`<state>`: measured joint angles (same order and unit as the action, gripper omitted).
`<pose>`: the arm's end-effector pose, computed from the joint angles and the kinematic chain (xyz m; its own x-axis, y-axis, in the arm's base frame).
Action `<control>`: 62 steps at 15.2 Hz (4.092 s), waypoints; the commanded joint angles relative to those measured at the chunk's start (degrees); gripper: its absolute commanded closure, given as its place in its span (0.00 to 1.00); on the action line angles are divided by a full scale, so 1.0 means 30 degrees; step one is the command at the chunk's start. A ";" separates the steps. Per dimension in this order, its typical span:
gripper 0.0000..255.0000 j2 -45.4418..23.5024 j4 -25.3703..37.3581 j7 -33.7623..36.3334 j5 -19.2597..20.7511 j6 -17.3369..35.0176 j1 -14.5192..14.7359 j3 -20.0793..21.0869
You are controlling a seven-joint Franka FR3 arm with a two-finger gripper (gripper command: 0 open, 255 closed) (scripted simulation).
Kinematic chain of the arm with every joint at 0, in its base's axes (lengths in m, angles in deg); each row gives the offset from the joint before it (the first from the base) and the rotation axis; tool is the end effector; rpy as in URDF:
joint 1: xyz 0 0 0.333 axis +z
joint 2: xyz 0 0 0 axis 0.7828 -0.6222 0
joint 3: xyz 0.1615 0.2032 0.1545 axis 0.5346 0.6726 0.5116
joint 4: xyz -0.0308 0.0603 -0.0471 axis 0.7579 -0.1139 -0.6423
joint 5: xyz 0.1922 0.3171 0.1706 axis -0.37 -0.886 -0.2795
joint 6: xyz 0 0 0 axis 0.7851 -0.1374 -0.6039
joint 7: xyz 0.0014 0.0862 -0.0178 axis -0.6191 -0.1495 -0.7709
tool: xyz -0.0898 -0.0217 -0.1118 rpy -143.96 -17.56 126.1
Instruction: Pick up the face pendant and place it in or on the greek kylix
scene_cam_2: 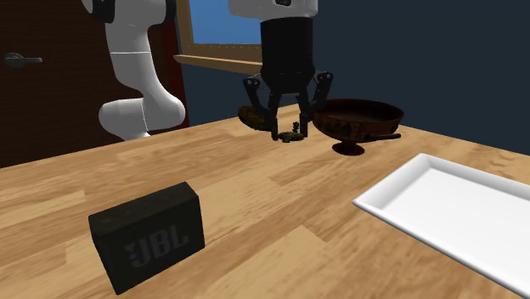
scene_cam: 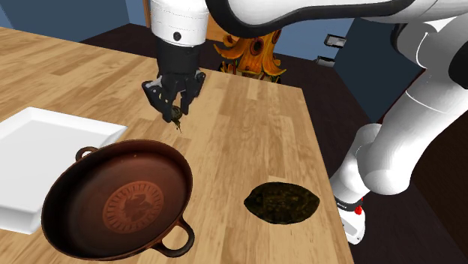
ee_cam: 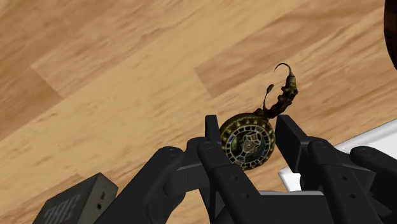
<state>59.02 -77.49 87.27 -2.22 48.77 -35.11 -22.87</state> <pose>0.4419 0.3941 0.5235 0.9965 0.0259 0.0790 0.0300 -0.9982 -0.0514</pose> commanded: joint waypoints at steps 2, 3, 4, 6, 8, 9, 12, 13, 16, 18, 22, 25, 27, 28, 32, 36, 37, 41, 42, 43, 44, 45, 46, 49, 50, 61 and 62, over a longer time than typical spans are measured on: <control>1.00 -0.0103 0.0931 0.0043 0.0044 -0.0846 0.0026 0.0025; 1.00 -0.0148 0.1238 0.0054 0.0064 -0.1114 0.0033 0.0031; 1.00 -0.0197 0.1552 0.0067 0.0086 -0.1383 0.0041 0.0039; 1.00 -0.0314 0.2200 0.0096 0.0139 -0.1928 0.0062 0.0057; 1.00 -0.0453 0.2878 0.0133 0.0203 -0.2480 0.0088 0.0079; 1.00 -0.0532 0.3229 0.0154 0.0240 -0.2760 0.0104 0.0091; 1.00 -0.0809 0.4333 0.0227 0.0370 -0.3616 0.0164 0.0136; 1.00 -0.0915 0.4719 0.0255 0.0420 -0.3908 0.0189 0.0154; 1.00 -0.1168 0.5589 0.0321 0.0541 -0.4552 0.0253 0.0195; 1.00 -0.1571 0.6104 0.1327 0.0849 -0.4737 0.0846 0.0658; 1.00 -0.2705 0.7517 0.3390 0.1681 -0.5247 0.2197 0.1553; 1.00 -0.3872 0.8983 0.4953 0.2521 -0.5799 0.3431 0.2153; 1.00 -0.4815 1.0206 0.5978 0.3193 -0.6279 0.4401 0.2493; 1.00 -0.5340 1.0908 0.6477 0.3562 -0.6561 0.4948 0.2628; 1.00 -0.6887 1.2810 0.7836 0.4611 -0.7193 0.6667 0.2855; 1.00 -0.6079 1.0550 0.7803 0.4110 -0.5676 0.6005 0.2896; 1.00 -0.5913 1.0051 0.7793 0.4008 -0.5325 0.5875 0.2898; 1.00 -0.5364 0.8244 0.7756 0.3677 -0.4003 0.5455 0.2890; 1.00 -0.5251 0.7832 0.7749 0.3611 -0.3690 0.5370 0.2885; 1.00 -0.5148 0.7433 0.7742 0.3550 -0.3381 0.5292 0.2879; 1.00 -0.5052 0.7047 0.7737 0.3495 -0.3078 0.5219 0.2873; 1.00 -0.4964 0.6673 0.7734 0.3446 -0.2780 0.5152 0.2867; 1.00 -0.4888 0.6327 0.7731 0.3404 -0.2500 0.5093 0.2861; 1.00 -0.4888 0.6327 0.7731 0.3403 -0.2500 0.5094 0.2860; 1.00 -0.4888 0.6327 0.7731 0.3403 -0.2500 0.5094 0.2860; 0.00 -0.5177 0.8009 0.7751 0.3578 -0.3931 0.5385 0.2910; 0.00 -0.5396 0.8959 0.7774 0.3717 -0.4691 0.5580 0.2933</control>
<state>43.23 -52.70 110.60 8.68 36.52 -18.74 -14.12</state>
